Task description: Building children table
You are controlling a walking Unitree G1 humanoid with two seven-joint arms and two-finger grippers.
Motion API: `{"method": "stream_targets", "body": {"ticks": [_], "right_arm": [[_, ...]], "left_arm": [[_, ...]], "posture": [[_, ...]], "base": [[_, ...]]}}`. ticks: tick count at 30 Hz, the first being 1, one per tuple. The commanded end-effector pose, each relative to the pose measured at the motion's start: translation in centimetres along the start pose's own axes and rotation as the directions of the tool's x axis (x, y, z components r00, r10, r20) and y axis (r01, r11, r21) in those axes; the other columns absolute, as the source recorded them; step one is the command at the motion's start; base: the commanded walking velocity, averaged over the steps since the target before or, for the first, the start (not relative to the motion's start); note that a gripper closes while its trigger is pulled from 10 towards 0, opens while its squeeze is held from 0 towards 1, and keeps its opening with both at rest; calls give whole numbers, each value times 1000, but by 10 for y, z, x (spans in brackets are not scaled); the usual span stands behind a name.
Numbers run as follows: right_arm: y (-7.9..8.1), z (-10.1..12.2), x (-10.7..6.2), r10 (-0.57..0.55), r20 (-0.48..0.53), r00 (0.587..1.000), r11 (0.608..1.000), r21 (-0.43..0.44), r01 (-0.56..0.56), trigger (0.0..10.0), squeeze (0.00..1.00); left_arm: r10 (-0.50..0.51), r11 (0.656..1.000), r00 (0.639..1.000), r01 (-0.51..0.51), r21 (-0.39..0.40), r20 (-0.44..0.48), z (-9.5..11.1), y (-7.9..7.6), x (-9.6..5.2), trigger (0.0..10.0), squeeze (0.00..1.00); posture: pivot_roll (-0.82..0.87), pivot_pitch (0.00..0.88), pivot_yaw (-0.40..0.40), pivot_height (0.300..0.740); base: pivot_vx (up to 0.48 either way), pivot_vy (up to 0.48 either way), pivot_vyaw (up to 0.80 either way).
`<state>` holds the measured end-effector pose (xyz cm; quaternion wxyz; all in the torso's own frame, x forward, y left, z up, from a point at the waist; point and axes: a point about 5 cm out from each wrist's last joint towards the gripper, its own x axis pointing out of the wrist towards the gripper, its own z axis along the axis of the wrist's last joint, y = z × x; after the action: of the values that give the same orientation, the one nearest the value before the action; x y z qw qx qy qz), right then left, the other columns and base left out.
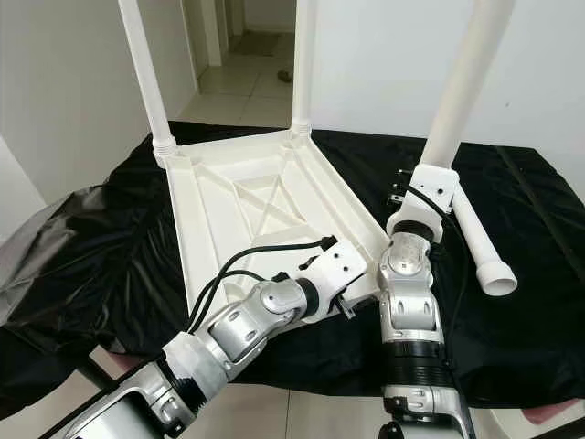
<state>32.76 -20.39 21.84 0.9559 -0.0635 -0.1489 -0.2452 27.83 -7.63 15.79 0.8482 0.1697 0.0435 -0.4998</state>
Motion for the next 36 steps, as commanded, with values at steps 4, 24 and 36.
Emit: {"method": "stream_targets", "body": {"ticks": [4, 24, 36], "right_arm": [[-3, 4, 1, -24, 8, 1000, 1000, -8, 24, 10000, 0], [-7, 3, -2, -57, -6, 998, 998, -11, 57, 10000, 0], [-5, 3, -2, -56, -8, 998, 998, -13, 56, 10000, 0]], "left_arm": [[-106, 993, 994, 107, 51, -31, -7, -16, 2, 9647, 0], [-87, 995, 990, 93, 47, -113, -20, -16, 6, 0, 0], [-80, 993, 991, 89, 79, -104, -16, -10, 2, 10000, 0]], "posture": [[-18, 45, 38, 740], [-29, 71, 58, 740], [-19, 71, 56, 740]], "base": [[0, 0, 0], [0, 0, 0], [0, 0, 0]]}}
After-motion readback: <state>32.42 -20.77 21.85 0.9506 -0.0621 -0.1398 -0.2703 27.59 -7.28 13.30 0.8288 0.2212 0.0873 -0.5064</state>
